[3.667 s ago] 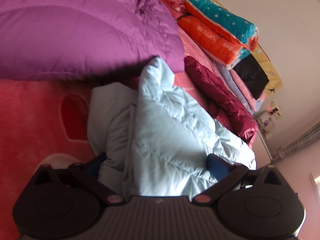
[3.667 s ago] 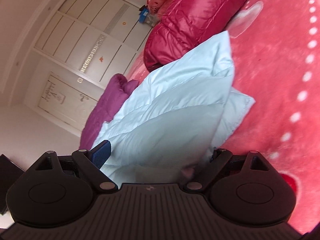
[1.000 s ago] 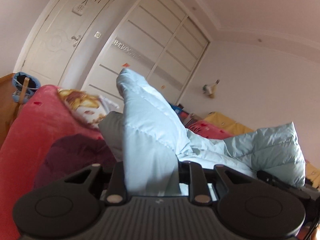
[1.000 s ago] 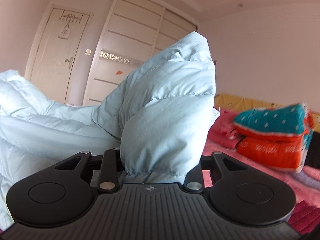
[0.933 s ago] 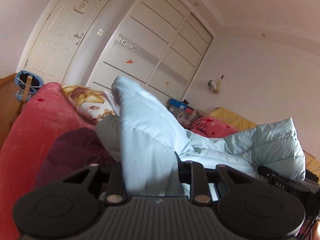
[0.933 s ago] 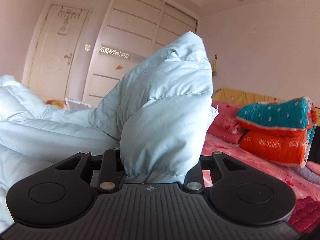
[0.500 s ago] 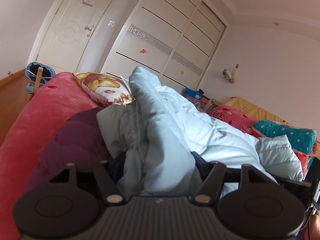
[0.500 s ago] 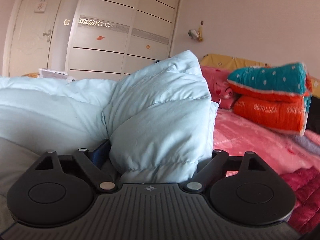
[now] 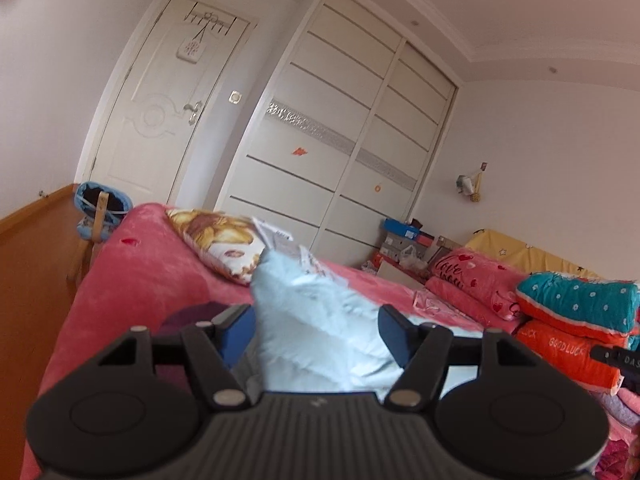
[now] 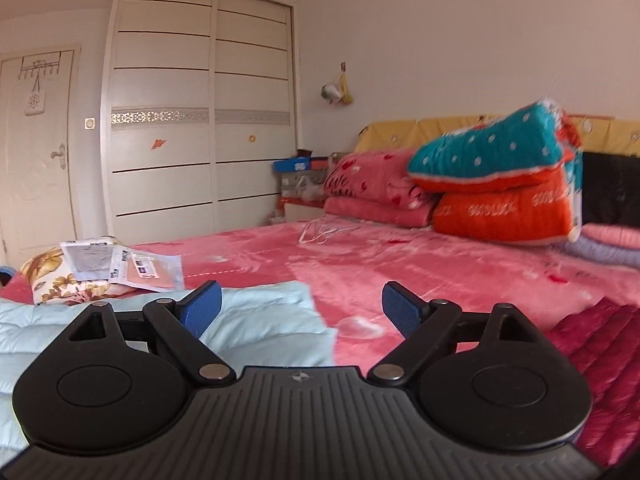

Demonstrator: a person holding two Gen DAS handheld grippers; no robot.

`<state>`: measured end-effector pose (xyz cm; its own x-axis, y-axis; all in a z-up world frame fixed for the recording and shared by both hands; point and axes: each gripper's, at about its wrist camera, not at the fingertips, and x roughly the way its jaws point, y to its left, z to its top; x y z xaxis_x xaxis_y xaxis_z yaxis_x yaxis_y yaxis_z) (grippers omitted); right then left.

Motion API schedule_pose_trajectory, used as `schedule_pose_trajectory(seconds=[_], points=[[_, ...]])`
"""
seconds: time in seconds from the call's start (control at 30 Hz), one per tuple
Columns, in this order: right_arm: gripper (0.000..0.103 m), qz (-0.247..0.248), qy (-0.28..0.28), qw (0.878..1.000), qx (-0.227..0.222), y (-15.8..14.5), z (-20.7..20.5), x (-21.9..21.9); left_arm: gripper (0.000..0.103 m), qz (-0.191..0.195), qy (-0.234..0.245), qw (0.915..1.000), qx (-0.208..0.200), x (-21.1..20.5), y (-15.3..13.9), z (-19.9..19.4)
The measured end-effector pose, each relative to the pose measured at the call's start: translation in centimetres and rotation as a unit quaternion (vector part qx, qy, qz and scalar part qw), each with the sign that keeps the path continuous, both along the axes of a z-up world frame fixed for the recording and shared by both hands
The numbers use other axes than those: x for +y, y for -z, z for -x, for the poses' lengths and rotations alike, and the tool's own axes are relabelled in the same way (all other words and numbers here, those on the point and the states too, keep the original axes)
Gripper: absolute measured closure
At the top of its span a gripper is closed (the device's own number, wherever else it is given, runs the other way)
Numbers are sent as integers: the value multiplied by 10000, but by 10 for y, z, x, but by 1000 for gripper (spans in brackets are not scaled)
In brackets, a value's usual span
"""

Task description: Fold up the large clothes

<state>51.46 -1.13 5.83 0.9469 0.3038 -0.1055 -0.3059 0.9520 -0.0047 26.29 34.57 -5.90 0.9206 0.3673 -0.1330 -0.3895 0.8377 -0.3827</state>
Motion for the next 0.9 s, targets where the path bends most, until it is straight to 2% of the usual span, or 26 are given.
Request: schedule_pose_trajectory(seconds=[0.1, 0.17, 0.27, 0.37, 0.6, 0.9], points=[[0, 83, -58, 9999, 104, -1, 43, -45, 31, -190, 39, 9998, 107, -17, -12, 12], [0, 181, -198, 9994, 231, 3, 64, -55, 28, -266, 108, 9994, 196, -31, -14, 25], [0, 402, -438, 9973, 421, 20, 107, -88, 24, -374, 334, 9978, 427, -54, -13, 41], [0, 522, -470, 9942, 808, 41, 153, -106, 20, -472, 543, 9953, 641, -78, -12, 62], [0, 103, -368, 9865, 1595, 79, 243, -141, 9, -561, 1006, 9878, 1051, -126, -9, 128], [0, -256, -482, 9834, 1728, 73, 339, -169, 1, -820, 1281, 9779, 1432, -170, -13, 220]])
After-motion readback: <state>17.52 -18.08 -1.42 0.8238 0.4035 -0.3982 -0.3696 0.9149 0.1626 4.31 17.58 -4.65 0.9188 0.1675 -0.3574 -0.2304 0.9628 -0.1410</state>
